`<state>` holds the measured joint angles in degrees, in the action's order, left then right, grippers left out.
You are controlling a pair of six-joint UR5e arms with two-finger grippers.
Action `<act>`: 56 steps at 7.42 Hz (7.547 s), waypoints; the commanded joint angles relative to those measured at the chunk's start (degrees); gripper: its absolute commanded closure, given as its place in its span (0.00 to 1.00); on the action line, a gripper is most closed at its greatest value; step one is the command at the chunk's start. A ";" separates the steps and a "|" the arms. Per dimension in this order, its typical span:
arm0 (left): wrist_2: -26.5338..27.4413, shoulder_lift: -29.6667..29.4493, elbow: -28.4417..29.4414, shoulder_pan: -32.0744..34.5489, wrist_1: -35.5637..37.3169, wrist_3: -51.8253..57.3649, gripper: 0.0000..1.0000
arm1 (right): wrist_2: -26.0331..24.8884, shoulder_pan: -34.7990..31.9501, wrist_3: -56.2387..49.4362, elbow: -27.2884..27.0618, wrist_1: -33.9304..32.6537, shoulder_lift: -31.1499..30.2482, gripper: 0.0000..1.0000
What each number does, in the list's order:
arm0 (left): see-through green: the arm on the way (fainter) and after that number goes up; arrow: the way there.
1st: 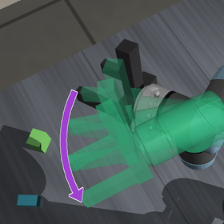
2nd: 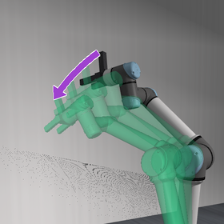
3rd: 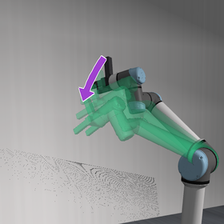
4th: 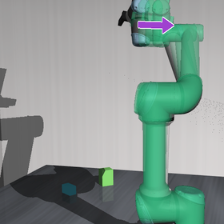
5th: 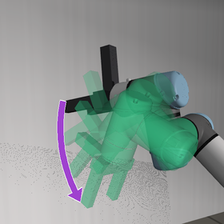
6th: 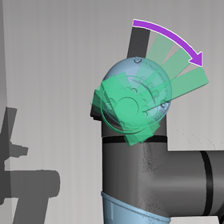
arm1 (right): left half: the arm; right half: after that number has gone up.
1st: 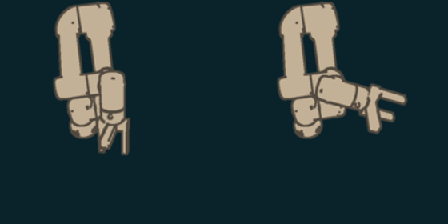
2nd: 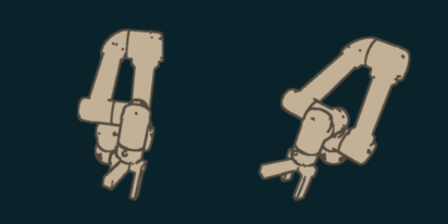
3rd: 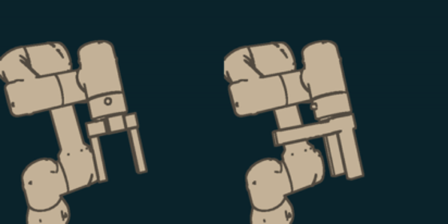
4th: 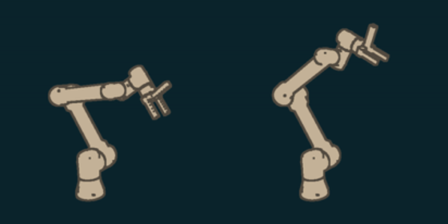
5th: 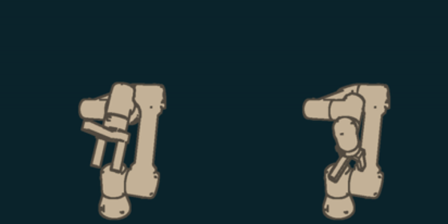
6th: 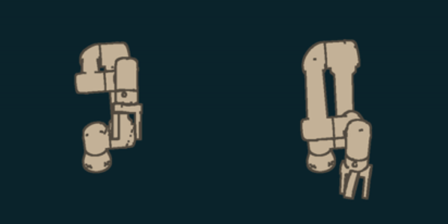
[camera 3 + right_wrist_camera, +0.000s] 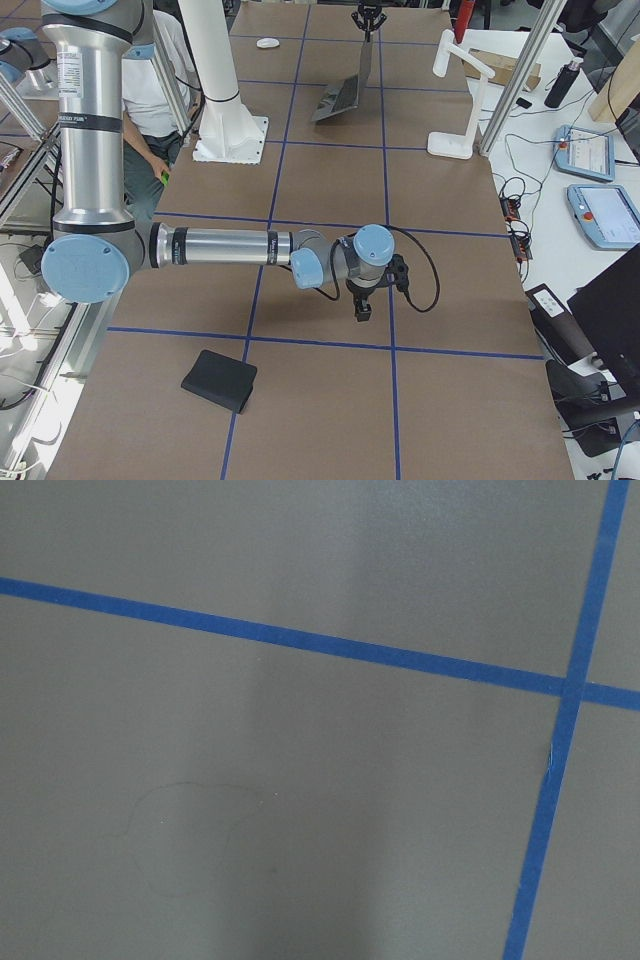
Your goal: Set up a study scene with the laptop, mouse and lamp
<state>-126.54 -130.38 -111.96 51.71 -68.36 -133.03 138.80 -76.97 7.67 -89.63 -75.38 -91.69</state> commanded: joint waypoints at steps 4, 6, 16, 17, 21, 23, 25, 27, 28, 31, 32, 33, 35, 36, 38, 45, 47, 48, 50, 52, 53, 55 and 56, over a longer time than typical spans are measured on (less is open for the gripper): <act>6.75 -21.71 26.02 -7.76 -3.95 -5.49 1.00 | 0.07 0.06 0.06 2.70 0.05 1.42 0.01; 9.37 -22.81 32.05 -7.67 -9.30 -6.27 1.00 | 0.07 -0.03 0.06 2.88 0.05 1.51 0.01; 11.58 -23.08 43.58 -4.07 -21.73 -9.80 1.00 | -0.02 0.06 0.06 3.14 0.05 1.60 0.01; 11.58 -23.08 43.76 -3.89 -21.73 -8.92 1.00 | -0.02 -0.03 -0.02 3.14 0.05 1.60 0.01; 11.58 -22.55 44.02 -3.19 -21.73 -8.39 1.00 | -0.02 0.06 0.06 3.14 0.05 1.60 0.01; 11.58 -20.89 44.02 -3.19 -24.09 -8.04 0.41 | -0.11 0.06 -0.02 3.14 0.05 1.77 0.01; 11.23 -20.70 43.76 -2.32 -23.49 -8.04 0.22 | -0.11 0.06 0.06 3.14 0.05 1.95 0.01; 10.88 -15.82 36.34 -1.96 -23.23 -8.12 0.20 | -0.11 0.06 0.06 3.14 -0.03 1.95 0.01; 10.44 -11.95 30.37 -1.96 -22.96 -8.12 0.20 | -0.02 0.06 0.06 3.14 0.05 1.95 0.01; 8.42 -2.11 13.06 -2.05 -15.95 -7.78 0.19 | -0.02 0.06 -0.03 2.97 0.05 2.04 0.01; 8.33 3.06 5.52 -2.31 -15.93 -4.03 0.19 | -0.02 0.06 0.06 2.97 0.05 2.04 0.01; 7.28 8.34 -0.56 -2.31 -15.84 2.36 0.15 | 0.07 -0.03 0.06 2.71 0.05 2.47 0.01; 4.81 16.25 -6.04 -2.31 -14.35 16.93 0.00 | 0.16 -0.03 -0.02 2.01 0.14 2.83 0.01; 4.90 22.74 -10.51 -2.22 -14.61 24.93 0.00 | 0.24 -0.03 -0.29 0.96 0.23 2.65 0.01; 3.85 36.00 -19.21 -1.26 -14.96 46.94 0.00 | 0.24 -0.11 -0.90 -1.16 0.23 -0.06 0.01; -5.91 57.87 -11.20 20.51 -27.16 115.72 0.00 | -2.38 -3.27 -26.18 -0.90 0.06 -11.22 0.01; -6.78 57.79 -10.21 22.38 -27.18 116.94 0.00 | -0.91 -4.16 -36.62 5.47 -0.03 -11.59 0.01; -9.22 57.70 -9.51 22.39 -27.18 116.77 0.00 | 2.06 -4.33 -41.90 9.17 -0.38 -11.59 0.01; -12.67 57.78 -10.46 23.08 -27.09 116.15 0.00 | 7.35 -5.12 -47.64 10.62 -1.00 -14.56 0.01; -12.59 57.61 -11.17 23.88 -27.09 115.28 0.00 | 10.68 -2.42 -49.68 10.96 -1.96 -14.75 0.01; -12.59 57.43 -11.95 23.79 -27.18 112.14 0.00 | 10.70 -2.23 -49.77 10.79 -4.40 -14.40 0.01; -12.59 57.43 -12.31 23.88 -27.35 110.88 0.00 | 10.01 -1.70 -50.55 10.35 -12.04 -9.69 0.01; -12.59 57.43 -12.66 23.79 -27.35 110.79 0.00 | 7.65 -1.70 -54.30 10.35 -15.90 -6.96 0.01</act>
<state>-139.15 -72.93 -124.28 75.55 -95.68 -21.84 148.52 -78.86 -43.39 -79.18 -86.24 -102.17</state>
